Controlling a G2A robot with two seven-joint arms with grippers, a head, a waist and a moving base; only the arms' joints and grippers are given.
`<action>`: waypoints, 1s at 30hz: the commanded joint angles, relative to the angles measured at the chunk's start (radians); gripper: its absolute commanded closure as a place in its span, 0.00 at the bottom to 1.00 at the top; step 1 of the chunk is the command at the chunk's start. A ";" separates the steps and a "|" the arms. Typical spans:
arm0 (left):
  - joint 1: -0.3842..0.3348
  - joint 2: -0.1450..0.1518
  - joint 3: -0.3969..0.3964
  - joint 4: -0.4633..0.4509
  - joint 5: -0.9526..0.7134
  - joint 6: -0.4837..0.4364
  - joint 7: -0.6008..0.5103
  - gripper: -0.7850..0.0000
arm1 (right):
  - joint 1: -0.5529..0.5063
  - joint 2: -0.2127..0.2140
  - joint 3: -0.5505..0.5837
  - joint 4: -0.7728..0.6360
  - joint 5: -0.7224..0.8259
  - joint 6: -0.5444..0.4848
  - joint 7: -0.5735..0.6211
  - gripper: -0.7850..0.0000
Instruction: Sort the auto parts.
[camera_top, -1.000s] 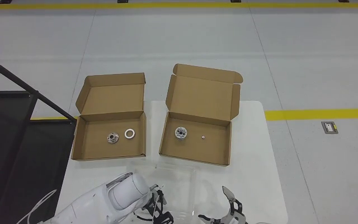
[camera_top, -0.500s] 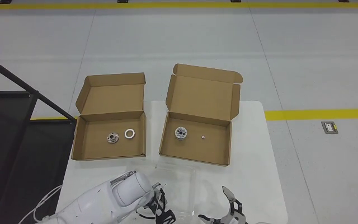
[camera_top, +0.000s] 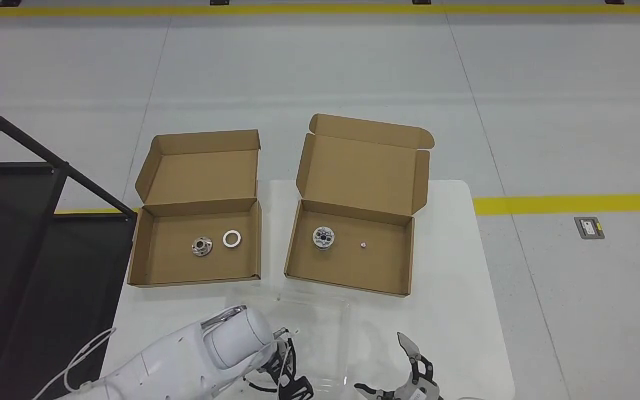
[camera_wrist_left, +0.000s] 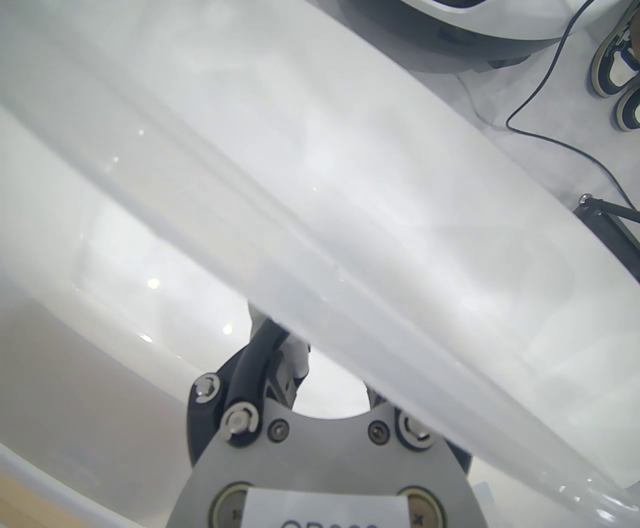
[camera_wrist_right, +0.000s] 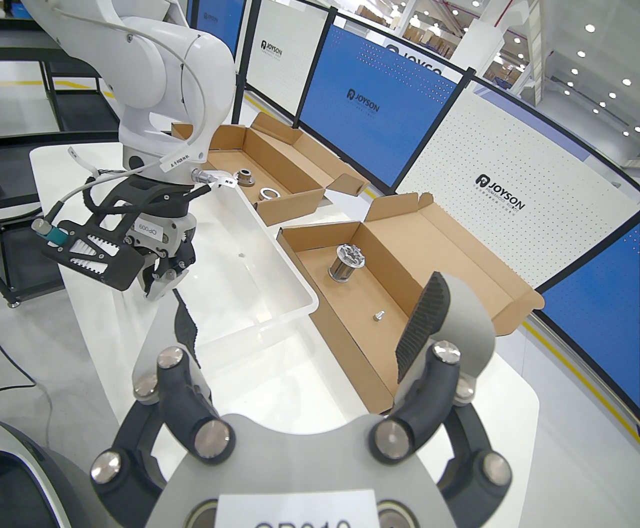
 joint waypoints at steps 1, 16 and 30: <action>0.001 -0.003 0.000 0.006 0.003 0.000 0.001 0.77 | 0.000 0.000 0.000 0.000 0.000 0.000 0.000 0.00; -0.002 0.013 -0.048 -0.042 -0.054 0.007 -0.026 1.00 | 0.000 0.000 0.000 0.000 0.000 0.000 0.000 0.00; 0.194 0.238 -0.345 -0.217 -0.121 0.383 0.154 1.00 | 0.000 0.000 0.000 0.000 0.000 0.000 0.000 0.00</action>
